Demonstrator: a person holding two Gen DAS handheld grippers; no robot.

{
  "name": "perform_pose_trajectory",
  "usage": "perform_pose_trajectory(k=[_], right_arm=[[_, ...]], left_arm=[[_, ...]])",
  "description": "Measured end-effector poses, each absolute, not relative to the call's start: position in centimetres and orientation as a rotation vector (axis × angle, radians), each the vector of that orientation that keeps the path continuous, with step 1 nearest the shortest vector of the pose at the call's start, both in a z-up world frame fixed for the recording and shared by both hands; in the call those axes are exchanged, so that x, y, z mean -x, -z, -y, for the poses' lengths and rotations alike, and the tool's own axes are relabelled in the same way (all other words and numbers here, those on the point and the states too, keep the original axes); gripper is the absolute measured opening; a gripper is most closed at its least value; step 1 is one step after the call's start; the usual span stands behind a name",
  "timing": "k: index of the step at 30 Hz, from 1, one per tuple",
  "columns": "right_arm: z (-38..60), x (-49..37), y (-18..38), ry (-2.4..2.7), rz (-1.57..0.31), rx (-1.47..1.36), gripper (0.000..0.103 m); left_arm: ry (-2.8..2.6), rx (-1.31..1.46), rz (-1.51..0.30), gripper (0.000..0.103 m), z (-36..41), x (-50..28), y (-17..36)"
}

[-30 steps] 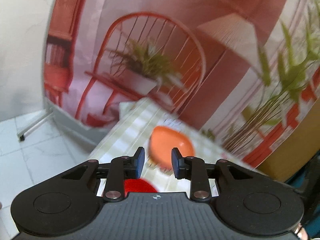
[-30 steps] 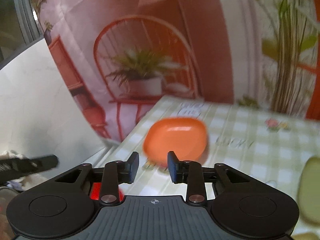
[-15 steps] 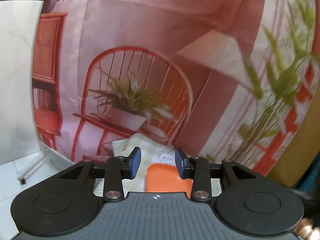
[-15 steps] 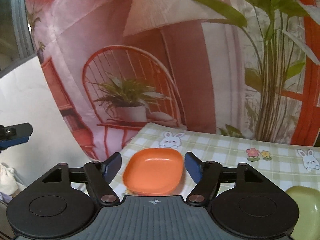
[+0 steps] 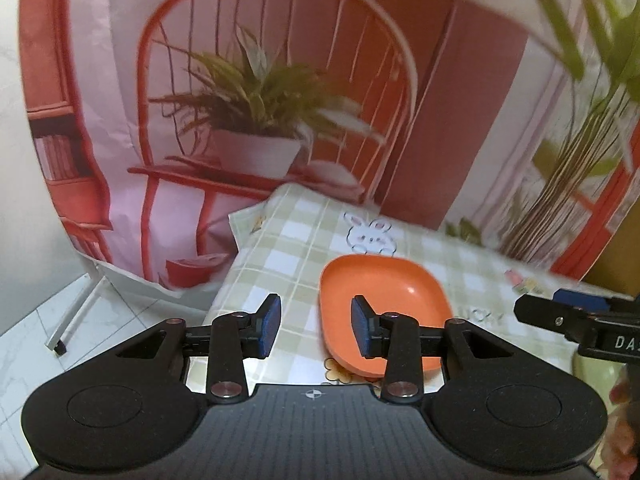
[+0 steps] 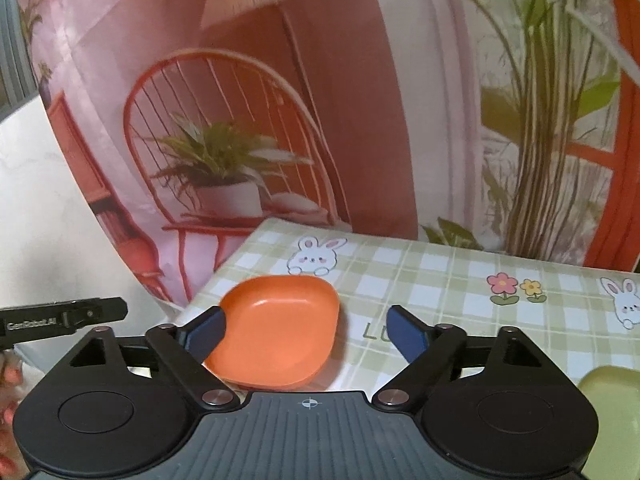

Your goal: Organize plates and bowls

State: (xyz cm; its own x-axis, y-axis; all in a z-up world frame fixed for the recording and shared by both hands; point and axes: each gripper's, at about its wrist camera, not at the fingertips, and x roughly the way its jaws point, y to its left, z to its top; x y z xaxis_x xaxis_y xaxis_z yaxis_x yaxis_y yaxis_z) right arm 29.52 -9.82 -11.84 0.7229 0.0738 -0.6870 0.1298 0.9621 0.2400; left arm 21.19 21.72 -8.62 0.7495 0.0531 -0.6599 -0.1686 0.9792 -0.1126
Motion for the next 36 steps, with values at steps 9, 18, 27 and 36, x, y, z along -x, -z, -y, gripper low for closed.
perform_pose_trajectory(k=[9,18,27,36], right_arm=[[10.3,-33.9,16.1,0.045,-0.858,-0.234,0.067],[9.4,-36.8,20.2,0.024,-0.924,-0.200,0.032],[9.1,-37.6,22.2,0.031,-0.956,-0.223,0.010],[9.4,-37.3,22.8,0.075,-0.973,-0.279,0.006]], left_arm=[[-0.062,0.086,-0.833,0.043,-21.9,-26.3,12.2],[-0.028,0.147,-0.924,0.043,-22.2,-29.1,15.0],[-0.006,0.096,-0.982,0.018,-21.5,-29.9,16.6],[-0.014,0.094,-0.954,0.008,-21.7,-29.8,16.0]])
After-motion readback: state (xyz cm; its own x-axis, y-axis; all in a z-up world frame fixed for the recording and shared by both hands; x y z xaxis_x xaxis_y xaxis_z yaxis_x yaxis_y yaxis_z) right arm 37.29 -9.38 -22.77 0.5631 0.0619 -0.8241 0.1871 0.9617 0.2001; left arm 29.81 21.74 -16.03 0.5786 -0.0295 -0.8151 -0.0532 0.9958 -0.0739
